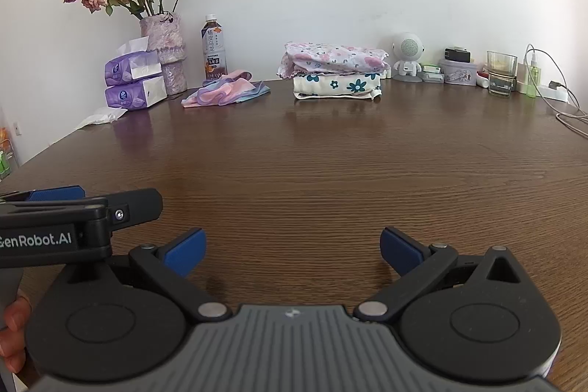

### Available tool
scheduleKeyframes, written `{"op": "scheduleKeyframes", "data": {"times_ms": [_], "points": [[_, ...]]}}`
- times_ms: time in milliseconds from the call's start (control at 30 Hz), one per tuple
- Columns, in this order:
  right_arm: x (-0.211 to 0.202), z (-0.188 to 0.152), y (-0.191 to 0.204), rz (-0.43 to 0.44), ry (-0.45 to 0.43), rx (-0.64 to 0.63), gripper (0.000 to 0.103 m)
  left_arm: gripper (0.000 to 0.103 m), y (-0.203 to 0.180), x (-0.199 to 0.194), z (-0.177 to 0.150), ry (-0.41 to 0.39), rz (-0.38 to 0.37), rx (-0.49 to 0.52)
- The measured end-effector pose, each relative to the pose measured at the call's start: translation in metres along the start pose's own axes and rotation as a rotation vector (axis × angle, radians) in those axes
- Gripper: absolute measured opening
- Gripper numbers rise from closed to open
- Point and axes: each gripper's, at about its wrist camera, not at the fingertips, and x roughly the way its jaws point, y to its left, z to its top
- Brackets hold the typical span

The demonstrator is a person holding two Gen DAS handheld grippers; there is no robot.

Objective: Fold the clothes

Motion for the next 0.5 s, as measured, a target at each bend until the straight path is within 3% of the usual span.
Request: {"op": "scheduleKeyframes", "data": {"times_ms": [500], "points": [[-0.001,-0.001,0.002,0.000,-0.005,0.004,0.103,0.103,0.015,0.003,-0.010,-0.001,-0.006,0.000]]}}
